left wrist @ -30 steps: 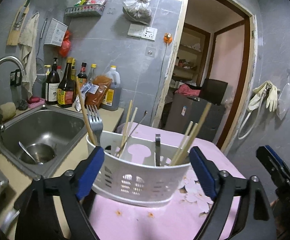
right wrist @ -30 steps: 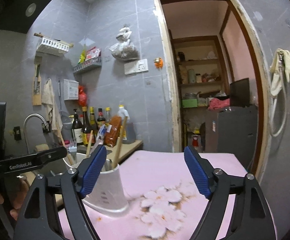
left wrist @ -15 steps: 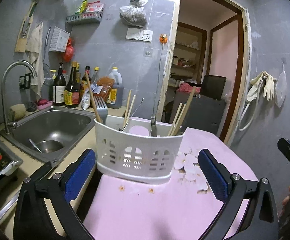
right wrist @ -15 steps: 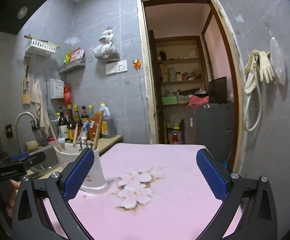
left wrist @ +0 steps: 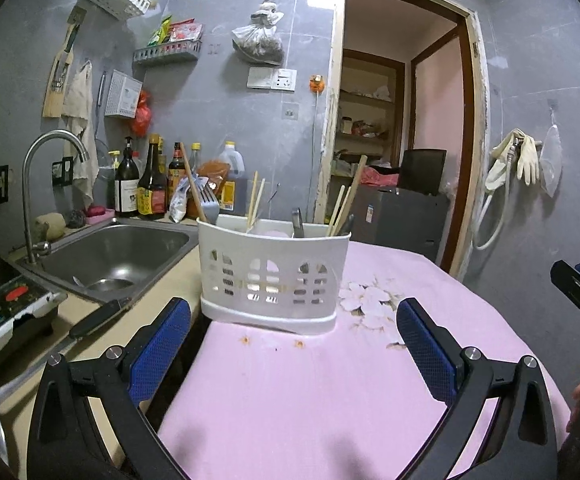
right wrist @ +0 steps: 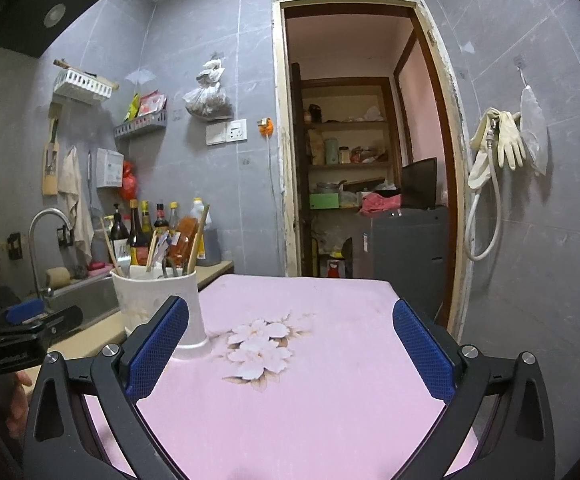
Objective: Organize utensils
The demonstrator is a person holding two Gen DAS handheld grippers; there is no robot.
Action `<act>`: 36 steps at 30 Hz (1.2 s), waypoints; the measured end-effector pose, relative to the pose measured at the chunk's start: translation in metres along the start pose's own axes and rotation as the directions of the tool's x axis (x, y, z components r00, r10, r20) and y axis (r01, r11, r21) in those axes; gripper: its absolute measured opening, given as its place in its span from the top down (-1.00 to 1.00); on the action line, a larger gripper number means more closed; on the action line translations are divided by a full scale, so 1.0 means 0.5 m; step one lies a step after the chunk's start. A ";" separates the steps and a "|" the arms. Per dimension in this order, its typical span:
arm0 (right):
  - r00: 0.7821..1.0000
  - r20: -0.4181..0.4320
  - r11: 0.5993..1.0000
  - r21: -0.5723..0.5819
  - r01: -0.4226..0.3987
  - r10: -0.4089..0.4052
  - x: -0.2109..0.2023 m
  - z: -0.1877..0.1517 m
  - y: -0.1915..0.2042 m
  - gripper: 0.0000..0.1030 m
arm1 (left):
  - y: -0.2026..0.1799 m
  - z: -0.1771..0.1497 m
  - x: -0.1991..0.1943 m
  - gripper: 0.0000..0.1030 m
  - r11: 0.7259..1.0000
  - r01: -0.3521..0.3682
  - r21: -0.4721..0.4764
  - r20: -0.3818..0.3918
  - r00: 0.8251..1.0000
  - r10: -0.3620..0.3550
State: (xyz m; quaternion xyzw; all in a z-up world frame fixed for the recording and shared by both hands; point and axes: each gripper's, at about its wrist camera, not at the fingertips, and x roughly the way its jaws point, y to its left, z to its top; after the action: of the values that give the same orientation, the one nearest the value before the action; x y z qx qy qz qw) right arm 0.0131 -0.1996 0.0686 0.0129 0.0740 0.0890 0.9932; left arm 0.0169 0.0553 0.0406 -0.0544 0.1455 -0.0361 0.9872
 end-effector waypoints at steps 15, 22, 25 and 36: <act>1.000 -0.024 1.000 0.006 -0.010 0.010 0.008 -0.009 0.003 -1.00 | 0.014 -0.002 -0.002 -0.96 0.999 -0.026 -0.020 0.006 1.000 0.026; 1.000 -0.028 1.000 0.006 -0.010 0.010 0.013 -0.012 0.001 -1.00 | 0.015 -0.004 0.001 -0.96 0.999 -0.020 -0.027 -0.004 1.000 0.020; 0.999 -0.030 1.000 0.006 -0.011 0.011 0.015 -0.013 0.001 -1.00 | 0.017 -0.004 0.002 -0.96 0.999 -0.021 -0.025 -0.005 1.000 0.021; 0.999 -0.035 1.000 0.007 -0.011 0.012 0.020 -0.016 -0.002 -1.00 | 0.021 -0.006 0.002 -0.96 0.999 -0.023 -0.028 -0.005 1.000 0.023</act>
State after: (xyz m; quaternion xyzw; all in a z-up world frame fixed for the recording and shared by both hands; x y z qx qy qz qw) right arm 0.0221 -0.1988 0.0593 0.0151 0.0917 0.0947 0.9911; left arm 0.0175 0.0652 0.0364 -0.0664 0.1491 -0.0229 0.9863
